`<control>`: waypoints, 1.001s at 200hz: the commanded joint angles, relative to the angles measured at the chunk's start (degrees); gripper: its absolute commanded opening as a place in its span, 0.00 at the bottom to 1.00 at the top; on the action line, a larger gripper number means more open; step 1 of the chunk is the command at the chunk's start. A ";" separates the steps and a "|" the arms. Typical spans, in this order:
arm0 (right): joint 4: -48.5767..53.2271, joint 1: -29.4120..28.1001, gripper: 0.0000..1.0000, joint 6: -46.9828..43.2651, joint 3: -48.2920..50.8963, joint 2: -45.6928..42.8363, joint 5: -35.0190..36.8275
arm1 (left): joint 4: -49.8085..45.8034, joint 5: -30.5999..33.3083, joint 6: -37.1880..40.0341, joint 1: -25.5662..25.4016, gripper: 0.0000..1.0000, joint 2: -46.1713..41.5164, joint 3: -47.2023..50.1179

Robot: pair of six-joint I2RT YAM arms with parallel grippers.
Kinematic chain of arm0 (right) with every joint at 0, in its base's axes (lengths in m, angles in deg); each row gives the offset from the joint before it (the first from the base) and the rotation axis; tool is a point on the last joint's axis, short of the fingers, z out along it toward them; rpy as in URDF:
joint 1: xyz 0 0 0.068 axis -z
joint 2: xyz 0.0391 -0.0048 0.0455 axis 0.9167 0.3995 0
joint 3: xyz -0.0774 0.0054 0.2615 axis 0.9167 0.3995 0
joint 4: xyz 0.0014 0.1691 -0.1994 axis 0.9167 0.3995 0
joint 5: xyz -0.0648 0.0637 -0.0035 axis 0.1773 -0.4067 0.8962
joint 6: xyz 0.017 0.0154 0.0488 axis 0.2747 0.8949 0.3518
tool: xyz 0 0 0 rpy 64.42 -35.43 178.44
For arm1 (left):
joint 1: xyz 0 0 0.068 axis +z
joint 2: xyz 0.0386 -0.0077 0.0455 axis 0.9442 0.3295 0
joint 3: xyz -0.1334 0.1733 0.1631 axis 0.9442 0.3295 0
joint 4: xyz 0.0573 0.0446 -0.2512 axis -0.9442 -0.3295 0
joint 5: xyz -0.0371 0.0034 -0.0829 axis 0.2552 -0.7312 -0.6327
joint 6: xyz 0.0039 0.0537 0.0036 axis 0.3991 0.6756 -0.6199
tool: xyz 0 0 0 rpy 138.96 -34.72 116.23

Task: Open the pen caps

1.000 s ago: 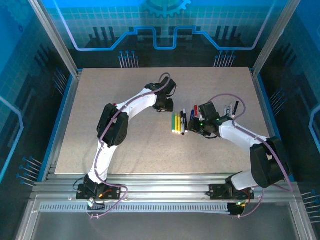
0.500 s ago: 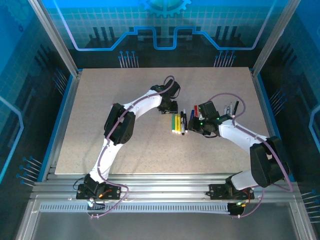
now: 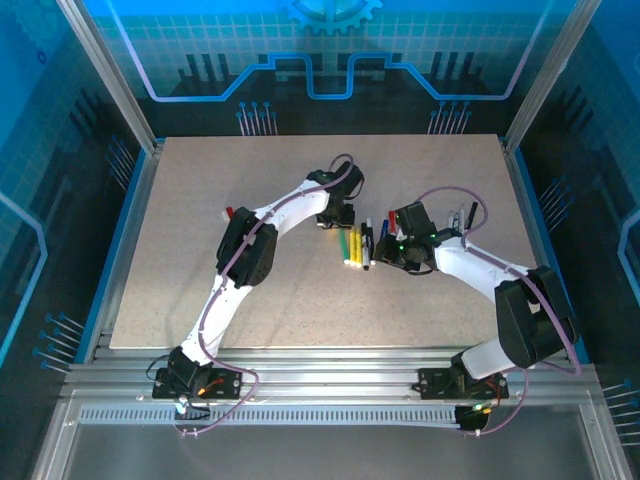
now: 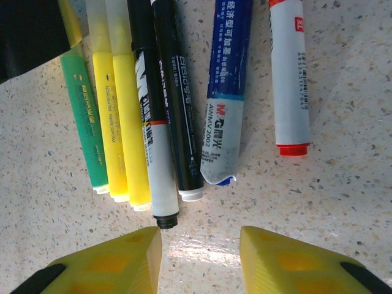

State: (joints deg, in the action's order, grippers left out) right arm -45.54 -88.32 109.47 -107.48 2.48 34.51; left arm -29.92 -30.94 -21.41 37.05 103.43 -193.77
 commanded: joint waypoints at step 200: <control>-15.76 -8.44 0.51 4.34 -10.22 12.68 -15.61 | 3.15 -7.49 -3.68 1.56 0.00 -16.74 12.35</control>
State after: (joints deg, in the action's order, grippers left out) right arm -59.45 -95.75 112.51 -115.31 13.49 20.55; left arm -27.45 -36.18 -23.99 38.67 89.92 -183.52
